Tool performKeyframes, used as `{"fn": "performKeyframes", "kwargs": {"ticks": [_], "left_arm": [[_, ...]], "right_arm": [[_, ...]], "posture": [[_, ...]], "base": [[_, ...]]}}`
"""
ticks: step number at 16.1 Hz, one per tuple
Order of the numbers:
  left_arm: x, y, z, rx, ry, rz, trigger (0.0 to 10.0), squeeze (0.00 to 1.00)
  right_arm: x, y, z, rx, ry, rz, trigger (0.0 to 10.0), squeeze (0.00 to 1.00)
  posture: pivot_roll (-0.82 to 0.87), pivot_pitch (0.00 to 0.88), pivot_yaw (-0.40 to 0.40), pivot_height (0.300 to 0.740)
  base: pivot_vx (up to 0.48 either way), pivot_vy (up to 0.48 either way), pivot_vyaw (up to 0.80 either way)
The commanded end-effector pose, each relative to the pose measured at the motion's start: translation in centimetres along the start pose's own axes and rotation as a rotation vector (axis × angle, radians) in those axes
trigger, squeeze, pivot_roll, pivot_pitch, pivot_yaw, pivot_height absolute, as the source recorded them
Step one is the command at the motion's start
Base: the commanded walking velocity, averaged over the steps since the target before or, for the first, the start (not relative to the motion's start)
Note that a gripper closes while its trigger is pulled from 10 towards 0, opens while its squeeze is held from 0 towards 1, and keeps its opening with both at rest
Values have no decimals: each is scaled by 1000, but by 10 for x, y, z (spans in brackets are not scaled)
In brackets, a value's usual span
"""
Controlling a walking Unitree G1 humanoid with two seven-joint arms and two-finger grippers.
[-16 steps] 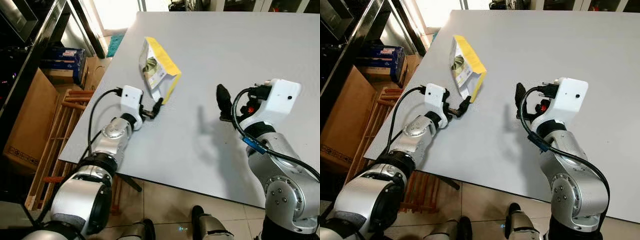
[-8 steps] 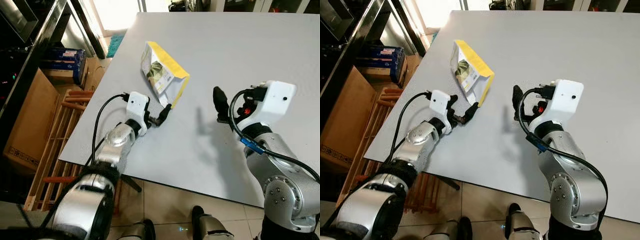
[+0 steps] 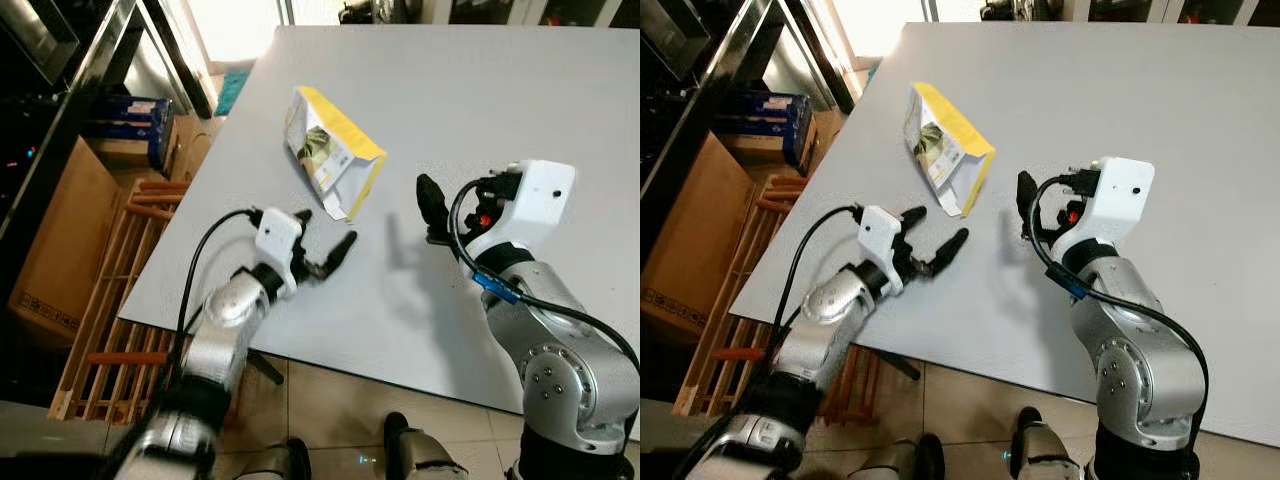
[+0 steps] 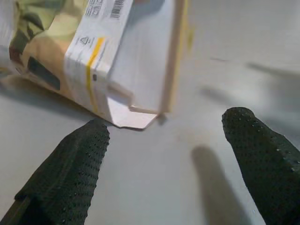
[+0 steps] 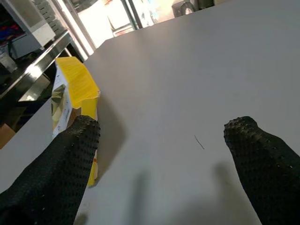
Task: Picking trash to rubbish bin
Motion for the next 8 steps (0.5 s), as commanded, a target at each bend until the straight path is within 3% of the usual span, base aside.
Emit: {"fn": "performKeyframes", "kwargs": {"ticks": [1,4,8], "left_arm": [[3,-1,5,-8,2,6,10000,0],[17,-11,25,-17,-12,-19,10000,0],[45,-19,34,-5,-59,-99,10000,0]], "right_arm": [[0,4,-1,20,-4,-7,10000,667],[-4,6,-3,31,3,-13,10000,667],[-12,16,-9,91,18,-32,10000,663]], "posture": [[-70,211,127,740],[-40,205,124,740],[-2,204,113,740]], "base": [[0,0,0],[0,0,0],[0,0,0]]}}
Point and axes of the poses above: a point about 5 cm out from each wrist's last joint towards the gripper, its own z axis pointing back from the gripper into the wrist, its own x axis along the axis of the wrist's last joint, y = z × x, the point moved 3 cm from there along -z, pointing out of the wrist towards the gripper, and after that the axes turned 15 degrees about z, right-handed, at the moved point
